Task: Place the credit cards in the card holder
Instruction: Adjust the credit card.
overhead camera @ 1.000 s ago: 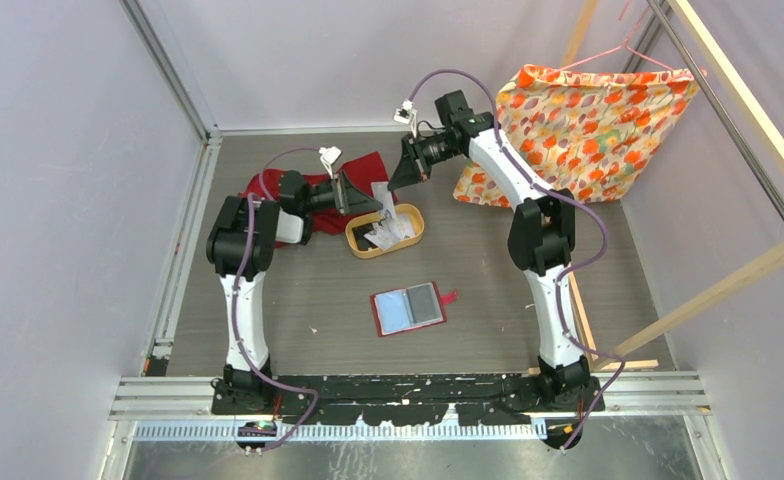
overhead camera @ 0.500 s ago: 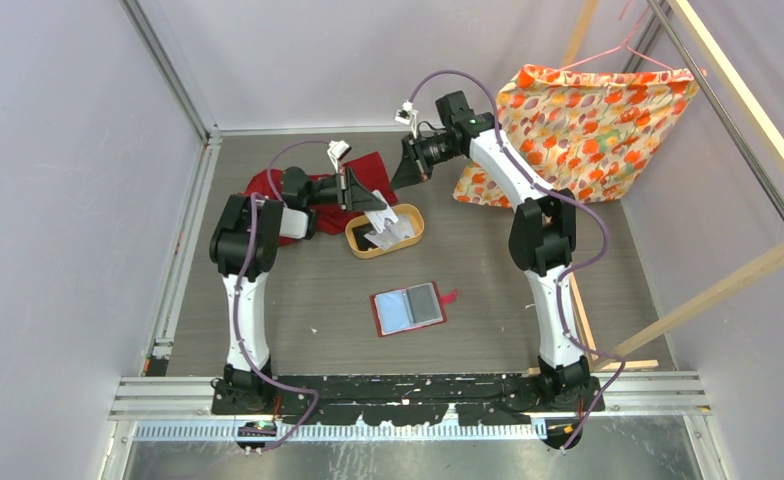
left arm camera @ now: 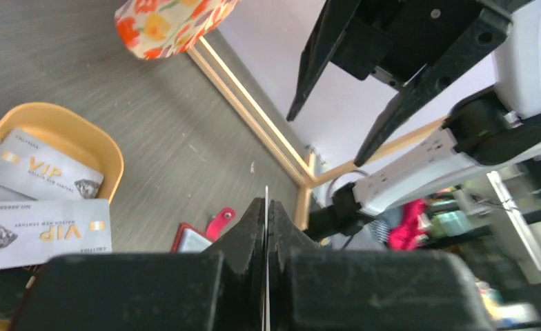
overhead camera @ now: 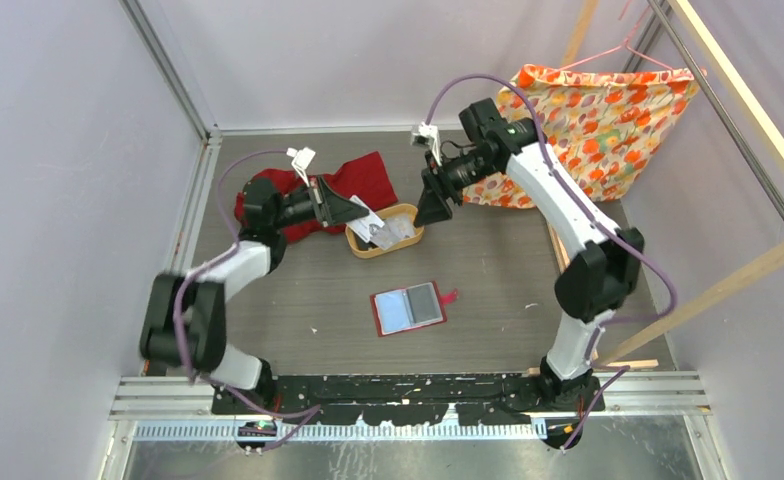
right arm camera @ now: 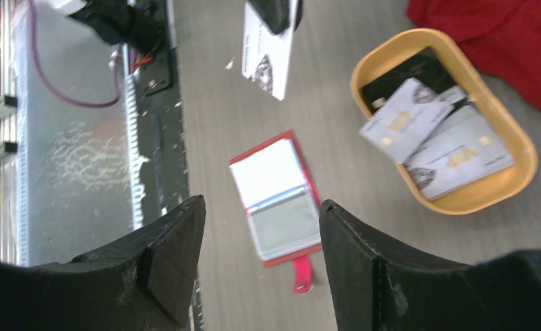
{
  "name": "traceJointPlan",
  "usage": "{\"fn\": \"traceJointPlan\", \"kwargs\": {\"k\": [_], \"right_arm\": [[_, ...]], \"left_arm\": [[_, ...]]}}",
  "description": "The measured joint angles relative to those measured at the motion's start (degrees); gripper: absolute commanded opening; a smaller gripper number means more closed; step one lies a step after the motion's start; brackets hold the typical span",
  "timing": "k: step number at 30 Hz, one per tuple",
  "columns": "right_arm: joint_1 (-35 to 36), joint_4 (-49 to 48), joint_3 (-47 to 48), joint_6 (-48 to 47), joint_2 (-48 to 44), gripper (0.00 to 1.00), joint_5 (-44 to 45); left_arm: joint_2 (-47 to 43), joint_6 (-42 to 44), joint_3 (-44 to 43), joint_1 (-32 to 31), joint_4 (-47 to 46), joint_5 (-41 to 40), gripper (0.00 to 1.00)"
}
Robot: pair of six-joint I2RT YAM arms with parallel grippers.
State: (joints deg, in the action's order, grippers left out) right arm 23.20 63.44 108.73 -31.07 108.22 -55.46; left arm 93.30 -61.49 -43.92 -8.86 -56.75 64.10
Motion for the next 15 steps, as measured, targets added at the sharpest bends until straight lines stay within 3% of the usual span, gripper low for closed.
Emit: {"fn": "traceJointPlan", "kwargs": {"k": [3, 5, 10, 15], "right_arm": [[0.9, 3.1, -5.4, -2.4, -7.5, 0.67, 0.0], [1.1, 3.7, -10.0, -3.1, -11.5, 0.69, -0.6], [0.9, -0.6, -27.2, -0.5, -19.9, 0.84, -2.1], [0.7, -7.8, -39.8, 3.1, -25.8, 0.97, -4.8]], "left_arm": [[-17.2, 13.7, 1.4, -4.9, 22.9, -9.5, 0.0], [-25.0, 17.5, 2.4, -9.2, 30.1, -14.2, 0.0], [-39.8, 18.2, 11.5, -19.4, 37.6, -24.2, 0.0], [-41.5, 16.3, 16.7, -27.5, 39.8, -33.4, 0.0]]}}
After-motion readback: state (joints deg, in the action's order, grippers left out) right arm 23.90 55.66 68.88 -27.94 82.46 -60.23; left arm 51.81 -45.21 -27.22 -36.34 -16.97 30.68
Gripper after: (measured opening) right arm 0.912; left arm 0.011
